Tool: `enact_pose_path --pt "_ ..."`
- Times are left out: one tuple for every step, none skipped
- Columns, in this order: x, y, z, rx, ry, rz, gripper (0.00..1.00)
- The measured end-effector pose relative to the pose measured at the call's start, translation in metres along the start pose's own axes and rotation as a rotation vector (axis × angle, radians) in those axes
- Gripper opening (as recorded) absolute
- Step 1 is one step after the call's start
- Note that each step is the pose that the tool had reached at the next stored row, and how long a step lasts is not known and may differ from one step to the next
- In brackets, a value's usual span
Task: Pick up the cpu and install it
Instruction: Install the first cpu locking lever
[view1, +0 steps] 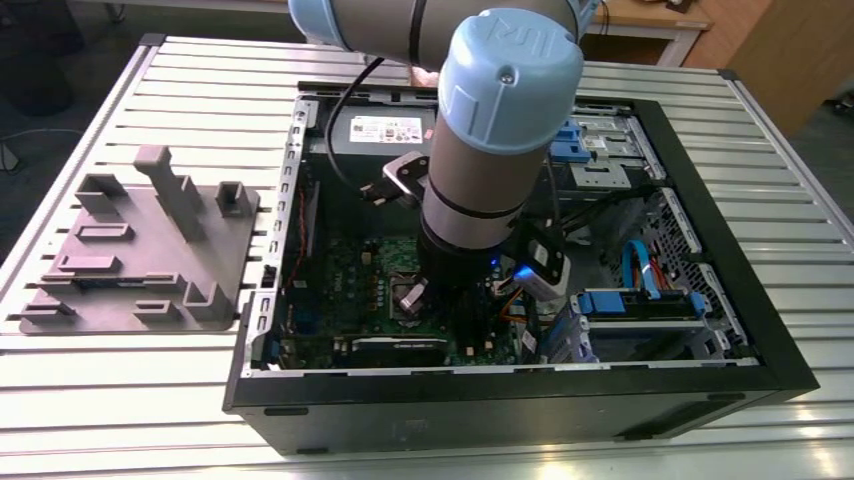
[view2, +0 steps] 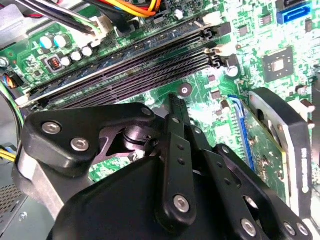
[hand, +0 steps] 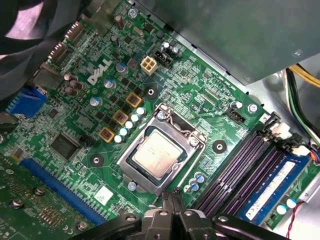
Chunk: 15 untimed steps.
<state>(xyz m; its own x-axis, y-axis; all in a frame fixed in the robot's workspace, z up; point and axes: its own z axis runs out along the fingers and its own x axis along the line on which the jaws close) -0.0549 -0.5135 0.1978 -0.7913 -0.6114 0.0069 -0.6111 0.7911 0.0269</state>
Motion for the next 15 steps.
enact_pose_path --pt "-0.0001 0.0001 -0.0001 0.0 -0.0001 0.0 0.1" --pt "-0.0003 0.0004 -0.0002 0.0001 0.0 0.001 0.1" --pt "-0.0004 0.0007 -0.0002 0.0002 0.0 0.001 0.1" --pt "-0.0005 0.001 -0.0002 0.0003 0.0 0.002 0.1" --pt "-0.0004 0.0014 -0.0001 0.0002 -0.0002 0.002 0.1" --pt "-0.0004 0.0015 -0.0001 0.0008 0.0001 0.003 0.1" --pt "-0.0005 0.0015 0.0 0.0021 0.001 0.008 0.1" --pt "-0.0004 0.0015 -0.0001 0.0028 0.0016 0.021 0.1" --pt "-0.0004 0.0015 0.0 0.0033 0.0015 0.037 0.1" --pt "-0.0004 0.0015 0.0001 0.0035 0.0013 0.055 0.1" --pt "-0.0004 0.0015 0.0002 0.0036 0.0011 0.072 0.1" --pt "-0.0004 0.0016 0.0003 0.0035 0.0007 0.085 0.1" --pt "-0.0004 0.0017 0.0004 0.0034 0.0005 0.089 0.1" --pt "-0.0002 0.0021 0.0005 0.0034 0.0002 0.093 0.1" --pt "-0.0001 0.0027 0.0004 0.0035 0.0 0.094 0.1"
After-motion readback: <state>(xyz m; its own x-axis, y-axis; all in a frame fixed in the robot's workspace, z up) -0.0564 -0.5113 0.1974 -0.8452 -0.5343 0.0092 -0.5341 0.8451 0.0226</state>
